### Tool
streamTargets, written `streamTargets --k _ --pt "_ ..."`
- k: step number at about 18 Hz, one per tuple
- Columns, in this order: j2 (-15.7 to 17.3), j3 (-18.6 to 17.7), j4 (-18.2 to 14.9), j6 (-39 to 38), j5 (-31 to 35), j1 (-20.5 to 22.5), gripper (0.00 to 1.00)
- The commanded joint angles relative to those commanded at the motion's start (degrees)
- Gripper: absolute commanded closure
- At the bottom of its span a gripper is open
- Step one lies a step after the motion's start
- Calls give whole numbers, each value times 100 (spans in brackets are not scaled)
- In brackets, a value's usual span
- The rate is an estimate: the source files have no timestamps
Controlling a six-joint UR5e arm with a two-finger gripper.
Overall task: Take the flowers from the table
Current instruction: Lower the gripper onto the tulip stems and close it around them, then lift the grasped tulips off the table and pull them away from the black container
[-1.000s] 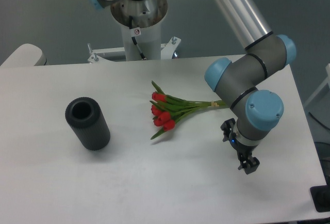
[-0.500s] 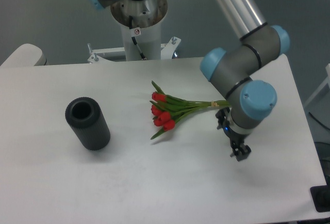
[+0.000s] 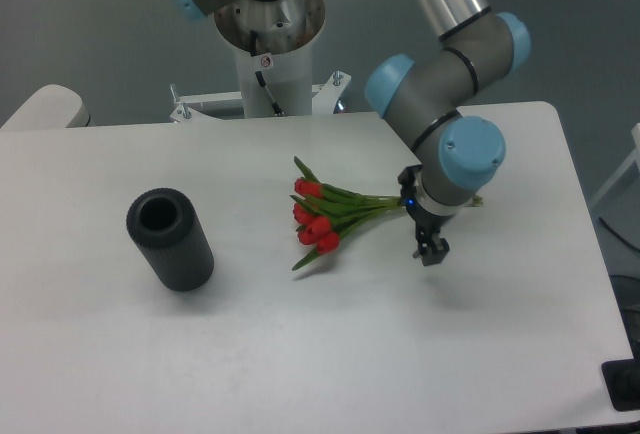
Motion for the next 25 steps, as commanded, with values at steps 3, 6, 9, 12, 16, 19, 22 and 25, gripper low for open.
streamTargets --k 3,6,9,12,16,19,22,25 --pt "35 -343 122 -44 -26 -26 0" --pt "88 -668 649 -44 -26 0 0" --pt "97 -722 721 -70 -26 26 23" --pt "88 -722 738 -61 -18 -9 69" --pt "97 -634 738 -87 -18 0 93" --pt "97 -538 756 -149 -18 9 100" --pt "97 -353 747 -149 18 18 100" --pt "88 -46 712 -149 18 18 100"
